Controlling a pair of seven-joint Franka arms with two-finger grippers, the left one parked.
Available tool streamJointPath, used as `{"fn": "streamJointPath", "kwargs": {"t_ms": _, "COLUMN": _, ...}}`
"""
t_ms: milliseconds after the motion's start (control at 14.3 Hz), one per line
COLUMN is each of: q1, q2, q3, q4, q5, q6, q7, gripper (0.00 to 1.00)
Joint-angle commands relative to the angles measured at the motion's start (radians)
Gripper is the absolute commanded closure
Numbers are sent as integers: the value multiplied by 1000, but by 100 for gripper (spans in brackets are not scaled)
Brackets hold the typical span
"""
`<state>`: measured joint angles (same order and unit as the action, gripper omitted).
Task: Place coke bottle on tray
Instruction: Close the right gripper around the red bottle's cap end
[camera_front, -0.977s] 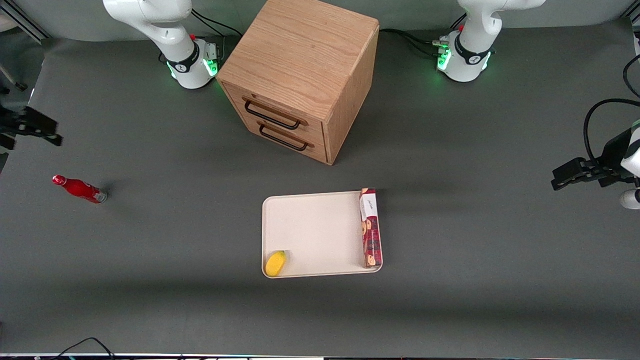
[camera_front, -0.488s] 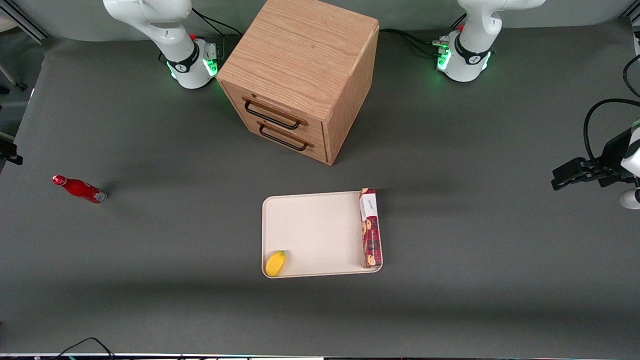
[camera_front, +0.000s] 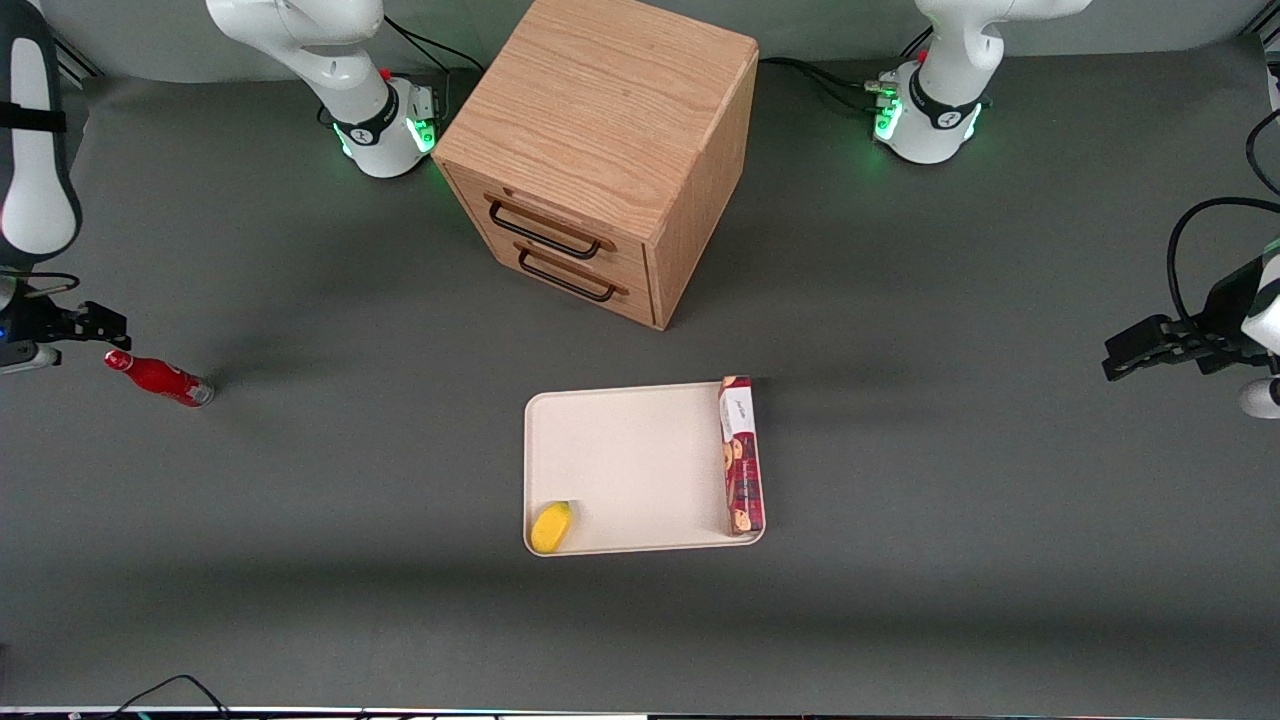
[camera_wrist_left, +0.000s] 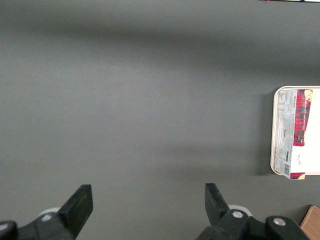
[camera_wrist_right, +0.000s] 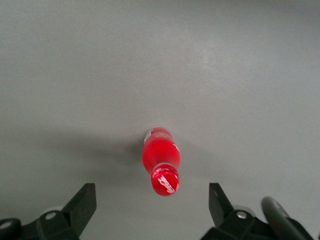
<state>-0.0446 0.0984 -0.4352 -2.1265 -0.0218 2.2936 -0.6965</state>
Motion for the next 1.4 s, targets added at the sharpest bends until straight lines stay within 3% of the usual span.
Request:
{"fn": "streamJointPath", "kwargs": {"t_ms": 0, "q1": 3, "q2": 23, "q3": -17, "q4": -35, "q5": 87, "q6": 72, "q7": -108, "gripper": 0}}
{"fn": "streamJointPath", "kwargs": {"t_ms": 209, "q1": 3, "q2": 78, "q3": -48, "q4": -35, "q5": 178, "q6": 121, "q7": -216, "gripper": 0}}
{"fn": "streamJointPath", "kwargs": {"t_ms": 349, "q1": 2, "q2": 92, "q3": -53, "q4": -35, "q5": 195, "q6": 122, "q7": -235, "gripper": 8}}
{"fn": "streamJointPath", "kwargs": {"t_ms": 488, "q1": -1, "q2": 92, "q3": -56, "q4": -35, "q5": 195, "q6": 122, "q7": -253, "gripper": 36}}
{"fn": "streamJointPath", "kwargs": {"t_ms": 628, "q1": 0, "q2": 92, "q3": -57, "q4": -32, "q5": 195, "q6": 122, "q7": -267, "gripper": 78}}
{"fn": "streamJointPath", "kwargs": {"t_ms": 698, "q1": 2, "q2": 92, "q3": -57, "q4": -32, "q5": 195, "q6": 121, "q7": -267, "gripper": 91}}
{"fn": "streamJointPath", "kwargs": {"t_ms": 767, "q1": 2, "q2": 90, "q3": -57, "q4": -30, "q5": 195, "q6": 121, "q7": -267, "gripper": 96}}
{"fn": "streamJointPath", "kwargs": {"t_ms": 1116, "q1": 17, "q2": 20, "q3": -48, "q4": 11, "q5": 194, "q6": 55, "q7": -244, "gripper": 100}}
{"fn": "streamJointPath", "kwargs": {"t_ms": 1326, "q1": 19, "q2": 3, "q3": -21, "q4": 208, "q5": 180, "q6": -191, "q7": -223, "gripper": 100}}
